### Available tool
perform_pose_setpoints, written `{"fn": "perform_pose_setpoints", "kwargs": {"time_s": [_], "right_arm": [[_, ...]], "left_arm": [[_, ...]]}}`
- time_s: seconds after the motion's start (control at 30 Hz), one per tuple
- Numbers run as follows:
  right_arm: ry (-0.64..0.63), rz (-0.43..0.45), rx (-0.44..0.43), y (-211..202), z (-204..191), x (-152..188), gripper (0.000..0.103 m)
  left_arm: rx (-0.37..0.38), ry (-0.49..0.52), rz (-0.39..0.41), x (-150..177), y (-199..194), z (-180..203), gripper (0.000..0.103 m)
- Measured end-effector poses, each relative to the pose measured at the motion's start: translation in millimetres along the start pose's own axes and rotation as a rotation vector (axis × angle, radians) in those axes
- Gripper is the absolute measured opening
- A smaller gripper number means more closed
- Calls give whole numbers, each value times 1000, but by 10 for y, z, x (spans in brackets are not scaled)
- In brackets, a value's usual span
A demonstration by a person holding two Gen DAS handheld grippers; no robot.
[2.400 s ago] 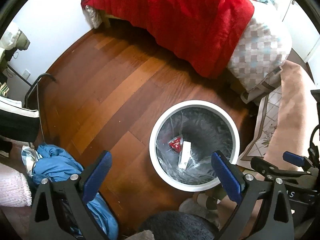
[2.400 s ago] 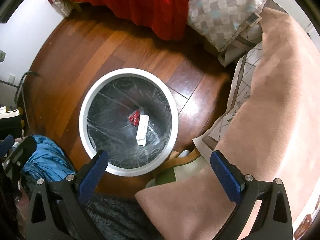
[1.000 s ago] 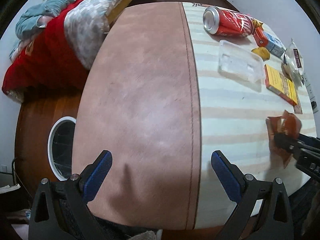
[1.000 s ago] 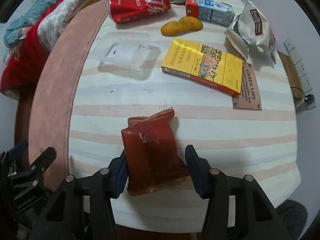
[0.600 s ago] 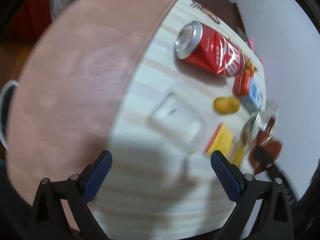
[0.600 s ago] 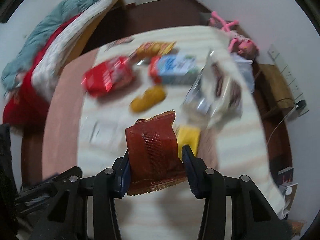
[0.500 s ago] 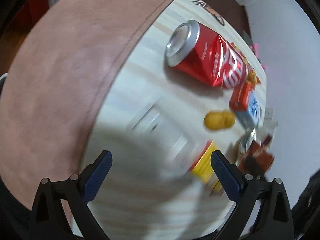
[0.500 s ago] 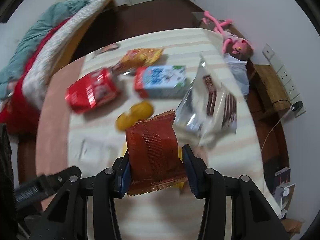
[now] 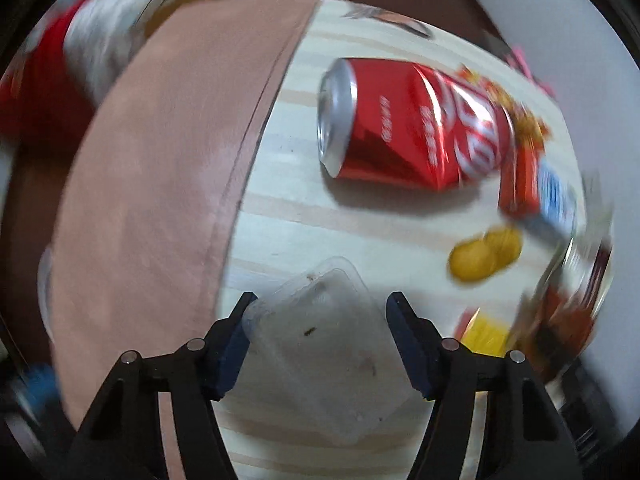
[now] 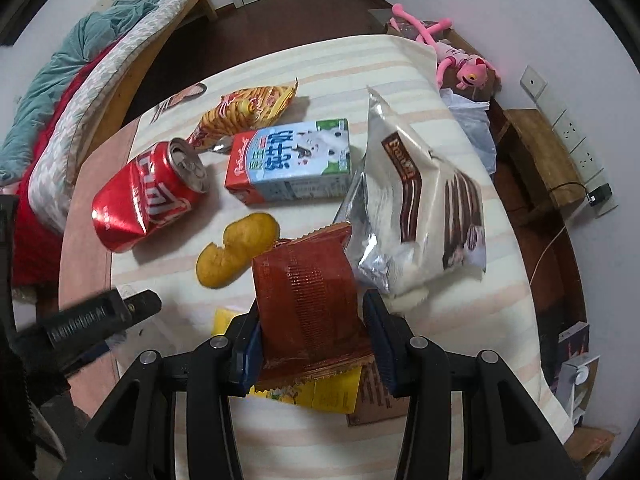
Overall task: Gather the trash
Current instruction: 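Grasp the brown wrapper with the right tool while the left tool grasps the clear plastic tray, then lift the brown wrapper and clear tray and carry them toward the bin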
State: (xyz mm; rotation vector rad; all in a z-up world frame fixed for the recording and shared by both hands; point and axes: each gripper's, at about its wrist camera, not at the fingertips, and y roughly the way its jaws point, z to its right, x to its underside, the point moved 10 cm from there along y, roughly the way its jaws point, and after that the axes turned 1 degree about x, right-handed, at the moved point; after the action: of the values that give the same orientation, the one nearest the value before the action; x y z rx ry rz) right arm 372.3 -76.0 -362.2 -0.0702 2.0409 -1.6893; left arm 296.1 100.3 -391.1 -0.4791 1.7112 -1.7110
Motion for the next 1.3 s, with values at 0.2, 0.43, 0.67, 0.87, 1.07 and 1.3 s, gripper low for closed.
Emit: {"fn": "perform_pose_setpoints", "kwargs": {"time_s": [0.2,0.43,0.67,0.87,1.07,1.3], "right_arm": [[-20,0,-16,-46,-41,191,48],[-35,-3,-3,-71,-71,339,48],[-62,40,-1,-378,-132,386,48],[-87,85,-24,-678,-278,378,48],[-103,109,-80,-932,-543,455,47],[-220,118,-202,-1208,-1535,678,47]], "left_arm": [[-119,260,-2,242,53,-276,64],[-53,179,67,428,-100,-514,21],[9,162,160,600,-448,-545,18],[55,119,243,429,-853,-661,18],[63,76,342,414,-1363,-1144,18],[9,-24,433,557,-1966,-2144,18]]}}
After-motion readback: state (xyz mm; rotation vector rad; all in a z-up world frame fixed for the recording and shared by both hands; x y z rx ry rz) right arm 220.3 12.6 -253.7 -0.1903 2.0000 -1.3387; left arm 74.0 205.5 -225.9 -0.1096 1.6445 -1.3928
